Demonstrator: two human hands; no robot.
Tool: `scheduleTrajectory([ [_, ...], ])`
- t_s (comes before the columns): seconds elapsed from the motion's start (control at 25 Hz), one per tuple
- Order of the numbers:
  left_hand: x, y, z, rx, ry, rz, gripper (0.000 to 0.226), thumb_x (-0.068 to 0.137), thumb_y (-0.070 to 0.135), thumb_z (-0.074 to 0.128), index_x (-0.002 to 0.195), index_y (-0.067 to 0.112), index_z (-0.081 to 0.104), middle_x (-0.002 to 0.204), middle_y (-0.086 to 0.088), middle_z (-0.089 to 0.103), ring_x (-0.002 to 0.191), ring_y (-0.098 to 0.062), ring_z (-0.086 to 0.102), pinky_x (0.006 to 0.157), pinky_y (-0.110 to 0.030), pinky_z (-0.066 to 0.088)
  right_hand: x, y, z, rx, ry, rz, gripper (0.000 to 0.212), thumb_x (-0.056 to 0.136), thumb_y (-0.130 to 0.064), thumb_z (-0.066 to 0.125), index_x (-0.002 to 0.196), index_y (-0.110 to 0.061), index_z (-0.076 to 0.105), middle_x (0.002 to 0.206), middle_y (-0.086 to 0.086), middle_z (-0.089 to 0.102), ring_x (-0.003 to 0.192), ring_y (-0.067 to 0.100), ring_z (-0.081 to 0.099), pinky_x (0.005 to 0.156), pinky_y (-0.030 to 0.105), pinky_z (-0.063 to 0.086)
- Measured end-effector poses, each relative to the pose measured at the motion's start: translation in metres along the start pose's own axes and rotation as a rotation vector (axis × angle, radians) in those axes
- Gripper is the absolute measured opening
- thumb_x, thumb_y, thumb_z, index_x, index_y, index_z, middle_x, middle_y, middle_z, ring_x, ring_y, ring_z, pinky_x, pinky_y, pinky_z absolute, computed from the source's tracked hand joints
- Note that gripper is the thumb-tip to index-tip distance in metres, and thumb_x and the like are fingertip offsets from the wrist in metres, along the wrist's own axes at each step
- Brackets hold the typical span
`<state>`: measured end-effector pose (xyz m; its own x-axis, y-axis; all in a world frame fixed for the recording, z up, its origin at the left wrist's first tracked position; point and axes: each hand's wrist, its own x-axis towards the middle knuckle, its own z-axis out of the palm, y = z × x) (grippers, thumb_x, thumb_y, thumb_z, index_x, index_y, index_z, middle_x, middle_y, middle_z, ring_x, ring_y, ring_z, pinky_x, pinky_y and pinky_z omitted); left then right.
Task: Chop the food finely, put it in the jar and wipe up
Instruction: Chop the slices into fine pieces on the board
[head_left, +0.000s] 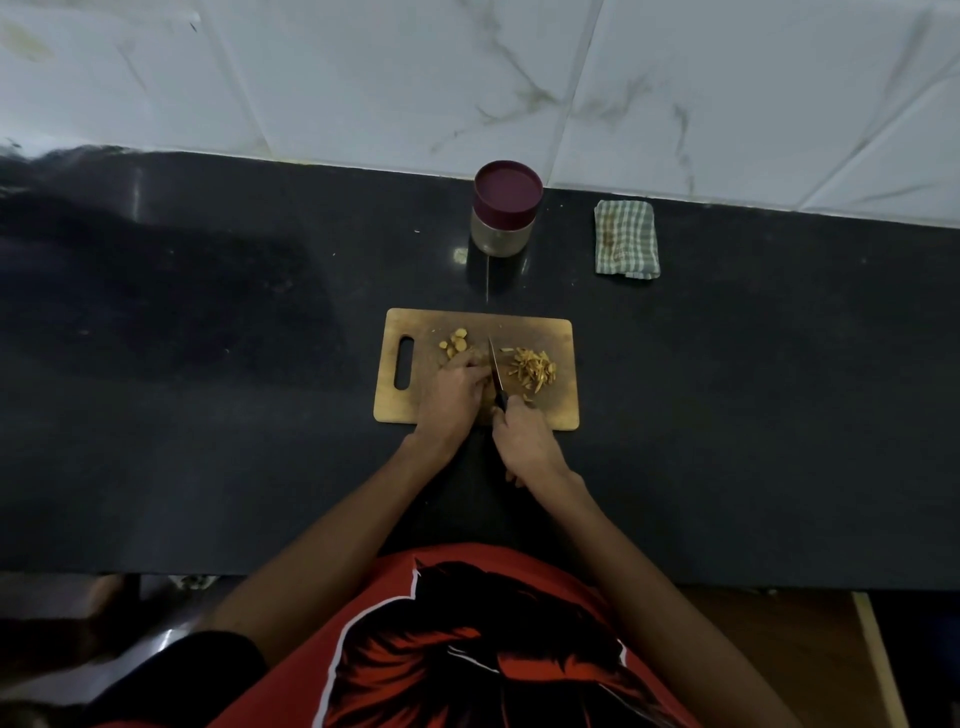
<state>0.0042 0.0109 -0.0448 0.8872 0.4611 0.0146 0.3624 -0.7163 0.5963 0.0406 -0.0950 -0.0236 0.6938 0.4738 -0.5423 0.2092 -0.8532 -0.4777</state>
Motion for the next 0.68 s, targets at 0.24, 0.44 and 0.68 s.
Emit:
scheduleTrajectory([
  [0.24, -0.001, 0.0, 0.002, 0.032, 0.013, -0.006, 0.026, 0.095, 0.007, 0.049, 0.11, 0.009, 0.069, 0.119, -0.007, 0.061, 0.1, -0.018, 0.06, 0.083, -0.021, 0.043, -0.014, 0.007, 0.007, -0.068, -0.022, 0.03, 0.023, 0.105, -0.026, 0.037, 0.114, -0.008, 0.048, 0.108, 0.015, 0.062, 0.097, 0.031, 0.063, 0.077, 0.043, 0.053],
  [0.44, -0.001, -0.001, 0.002, 0.07, 0.019, -0.021, 0.025, 0.095, 0.011, 0.049, 0.11, 0.01, 0.069, 0.12, -0.004, 0.061, 0.099, -0.017, 0.06, 0.081, -0.02, 0.041, -0.021, 0.016, 0.01, -0.069, 0.007, 0.05, 0.026, 0.105, -0.029, 0.036, 0.113, -0.008, 0.048, 0.107, 0.015, 0.063, 0.093, 0.031, 0.064, 0.078, 0.047, 0.055],
  [0.68, 0.0, -0.005, 0.004, -0.023, 0.019, -0.04, 0.021, 0.093, 0.009, 0.053, 0.105, 0.008, 0.07, 0.112, -0.004, 0.063, 0.092, -0.016, 0.06, 0.075, -0.019, 0.041, -0.023, 0.016, 0.004, 0.005, 0.041, 0.047, 0.02, 0.105, -0.032, 0.036, 0.101, -0.015, 0.046, 0.095, 0.009, 0.063, 0.077, 0.026, 0.068, 0.069, 0.047, 0.06],
])
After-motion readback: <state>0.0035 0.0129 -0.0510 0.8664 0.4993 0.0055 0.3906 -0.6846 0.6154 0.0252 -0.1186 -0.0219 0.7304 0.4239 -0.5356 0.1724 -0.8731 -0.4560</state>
